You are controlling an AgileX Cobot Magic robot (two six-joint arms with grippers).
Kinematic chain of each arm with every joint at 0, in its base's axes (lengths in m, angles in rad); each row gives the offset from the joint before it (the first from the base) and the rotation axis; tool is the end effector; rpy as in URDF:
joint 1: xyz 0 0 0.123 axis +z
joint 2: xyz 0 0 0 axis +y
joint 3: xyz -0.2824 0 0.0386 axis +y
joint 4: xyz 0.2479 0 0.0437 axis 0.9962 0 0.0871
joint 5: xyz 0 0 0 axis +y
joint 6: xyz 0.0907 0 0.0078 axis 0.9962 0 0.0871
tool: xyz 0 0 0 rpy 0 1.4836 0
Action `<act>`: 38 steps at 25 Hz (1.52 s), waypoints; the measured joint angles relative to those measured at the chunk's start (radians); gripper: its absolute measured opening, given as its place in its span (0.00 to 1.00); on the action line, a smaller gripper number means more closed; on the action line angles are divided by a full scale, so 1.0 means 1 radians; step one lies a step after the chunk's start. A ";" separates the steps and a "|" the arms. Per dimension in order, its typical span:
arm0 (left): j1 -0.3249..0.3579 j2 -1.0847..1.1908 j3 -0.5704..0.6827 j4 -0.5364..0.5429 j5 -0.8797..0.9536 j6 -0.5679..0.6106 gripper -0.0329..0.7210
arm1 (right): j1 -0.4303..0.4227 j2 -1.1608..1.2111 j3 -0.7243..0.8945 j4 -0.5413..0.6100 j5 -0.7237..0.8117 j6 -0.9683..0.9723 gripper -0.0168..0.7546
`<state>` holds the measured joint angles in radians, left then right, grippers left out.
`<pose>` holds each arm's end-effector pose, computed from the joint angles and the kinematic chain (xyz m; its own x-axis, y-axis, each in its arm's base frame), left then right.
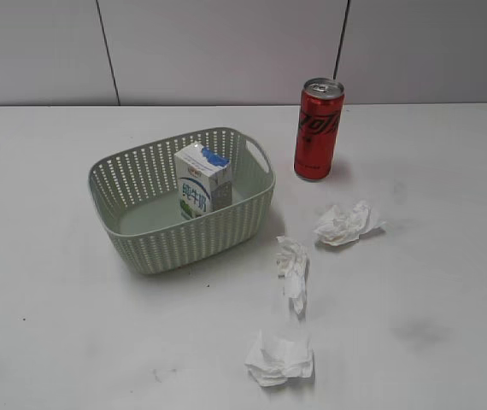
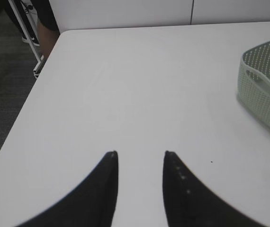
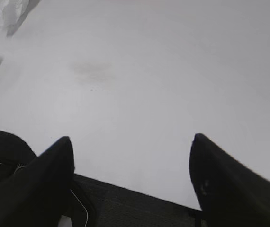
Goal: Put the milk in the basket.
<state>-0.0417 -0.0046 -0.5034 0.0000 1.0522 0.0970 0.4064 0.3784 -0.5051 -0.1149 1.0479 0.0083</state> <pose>-0.0056 0.0002 0.2788 -0.4348 0.1151 -0.8932 0.0842 0.9927 0.0869 0.0524 0.0127 0.2709 -0.6614 -0.3380 -0.6696 -0.3649 0.9250 -0.1065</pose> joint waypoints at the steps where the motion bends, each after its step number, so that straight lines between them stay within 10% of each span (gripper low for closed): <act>1: 0.000 0.000 0.000 0.000 0.000 0.000 0.36 | 0.000 0.000 0.000 0.000 0.000 -0.001 0.78; 13: 0.000 0.000 0.000 0.000 0.000 0.000 0.36 | -0.027 -0.152 0.002 0.000 -0.002 -0.001 0.78; 25: 0.000 0.000 0.000 0.000 0.000 0.000 0.36 | -0.367 -0.348 0.002 0.001 -0.003 -0.002 0.78; 38: 0.000 0.000 0.000 0.000 0.000 0.000 0.36 | -0.380 -0.385 0.002 0.006 -0.002 -0.002 0.78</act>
